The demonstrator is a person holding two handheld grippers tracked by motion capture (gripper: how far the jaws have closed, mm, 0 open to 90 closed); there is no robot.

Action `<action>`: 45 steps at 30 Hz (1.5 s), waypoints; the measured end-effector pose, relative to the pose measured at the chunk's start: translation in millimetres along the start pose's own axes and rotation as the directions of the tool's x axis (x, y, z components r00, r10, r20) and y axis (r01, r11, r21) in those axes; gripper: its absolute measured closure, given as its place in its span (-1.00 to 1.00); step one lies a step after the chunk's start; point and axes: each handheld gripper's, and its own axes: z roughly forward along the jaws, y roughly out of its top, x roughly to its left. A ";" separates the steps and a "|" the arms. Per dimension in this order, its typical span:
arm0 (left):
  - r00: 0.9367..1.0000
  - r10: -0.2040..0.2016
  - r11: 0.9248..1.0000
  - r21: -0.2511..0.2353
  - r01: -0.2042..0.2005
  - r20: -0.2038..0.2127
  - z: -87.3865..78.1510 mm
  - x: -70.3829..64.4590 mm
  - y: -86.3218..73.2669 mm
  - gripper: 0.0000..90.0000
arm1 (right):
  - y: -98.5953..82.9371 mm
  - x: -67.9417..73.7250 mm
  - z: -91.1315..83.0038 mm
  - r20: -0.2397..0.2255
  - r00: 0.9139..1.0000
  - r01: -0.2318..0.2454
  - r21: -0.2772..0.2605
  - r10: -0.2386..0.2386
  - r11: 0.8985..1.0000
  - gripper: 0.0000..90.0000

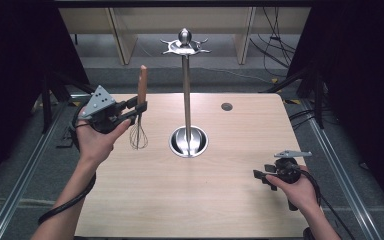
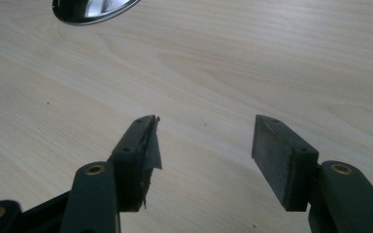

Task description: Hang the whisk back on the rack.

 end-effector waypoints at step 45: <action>0.999 0.005 1.000 0.002 -0.005 0.033 19.6 5.4 31.7 0.52 | 0.6 -0.7 0.0 0.004 1.000 0.009 0.008 -0.009 1.000 -0.05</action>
